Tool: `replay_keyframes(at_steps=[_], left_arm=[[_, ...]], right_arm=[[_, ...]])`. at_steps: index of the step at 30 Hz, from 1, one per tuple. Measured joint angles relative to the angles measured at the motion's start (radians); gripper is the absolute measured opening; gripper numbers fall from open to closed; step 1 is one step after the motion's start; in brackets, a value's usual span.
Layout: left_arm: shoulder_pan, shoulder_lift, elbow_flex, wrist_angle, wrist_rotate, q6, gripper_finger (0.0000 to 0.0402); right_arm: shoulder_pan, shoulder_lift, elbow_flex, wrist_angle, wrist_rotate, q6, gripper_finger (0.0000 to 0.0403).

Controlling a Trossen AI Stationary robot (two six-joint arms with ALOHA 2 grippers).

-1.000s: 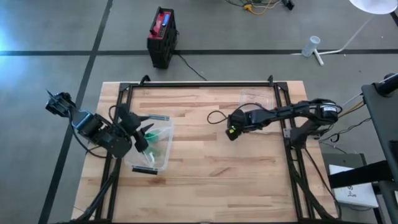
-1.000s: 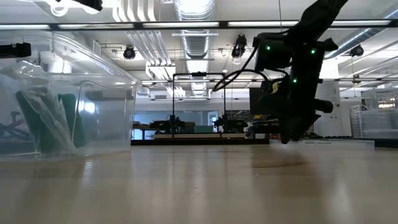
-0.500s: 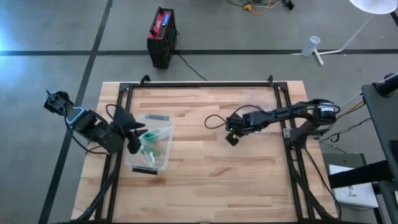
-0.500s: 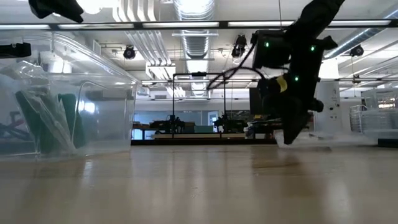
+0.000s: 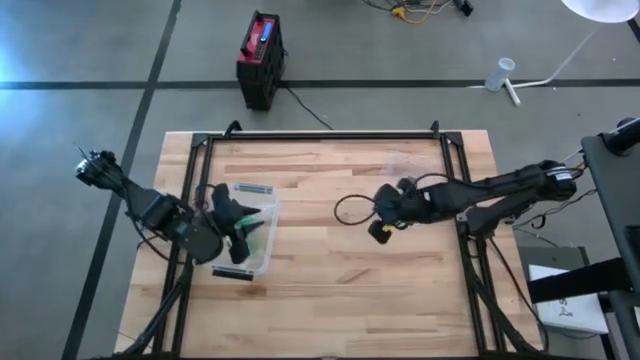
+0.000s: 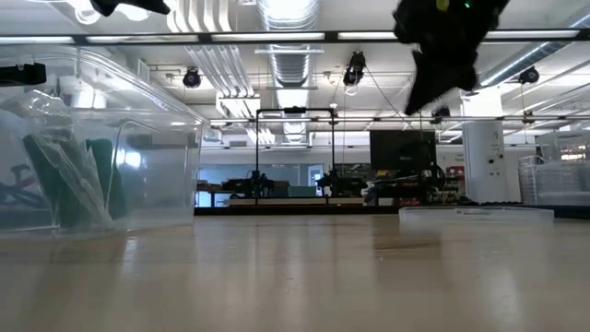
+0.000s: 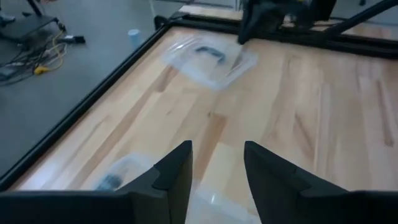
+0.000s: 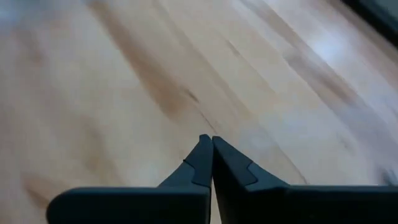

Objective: Roll bandage
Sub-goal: Close the transparent bin

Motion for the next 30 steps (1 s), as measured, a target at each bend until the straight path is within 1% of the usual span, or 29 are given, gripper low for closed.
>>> replay_keyframes(at_steps=[3,5,7,10,13,15,19,21,23,27,30], left_arm=[[0.000,0.048,0.000,0.063,0.001,0.026,0.0145],[0.000,0.082,-0.001,0.100,0.002,0.045,0.0150],[0.001,0.115,-0.001,0.131,0.001,0.076,0.0153],[0.002,0.170,-0.001,0.176,0.002,0.102,0.0156],[0.002,0.228,-0.001,0.200,0.015,0.102,0.0159],[0.002,0.267,-0.002,0.204,0.046,0.100,0.0162],[0.001,0.342,-0.002,0.243,0.093,0.087,0.0168],[0.002,0.376,-0.002,0.277,0.111,0.098,0.0172],[0.002,0.404,-0.001,0.299,0.115,0.115,0.0175],[0.003,0.441,0.018,0.316,0.116,0.131,0.0179],[0.003,0.449,0.028,0.313,0.115,0.129,0.0182]], right_arm=[[-0.034,-0.007,-0.036,-0.141,0.015,0.147,0.0001],[-0.075,-0.002,-0.079,-0.188,0.022,0.224,0.0003],[-0.125,0.009,-0.127,-0.182,0.015,0.246,0.0004],[-0.206,0.041,-0.194,-0.153,-0.013,0.237,0.0004],[-0.253,0.086,-0.245,-0.056,-0.102,0.197,0.0004],[-0.251,0.120,-0.261,0.035,-0.150,0.169,0.0004],[-0.206,0.186,-0.266,0.239,-0.224,0.141,0.0004],[-0.188,0.220,-0.253,0.331,-0.288,0.127,0.0004],[-0.169,0.251,-0.227,0.413,-0.322,0.095,0.0005],[-0.120,0.263,-0.154,0.413,-0.305,-0.025,0.0007],[-0.065,0.236,-0.126,0.377,-0.272,-0.100,0.0026]])
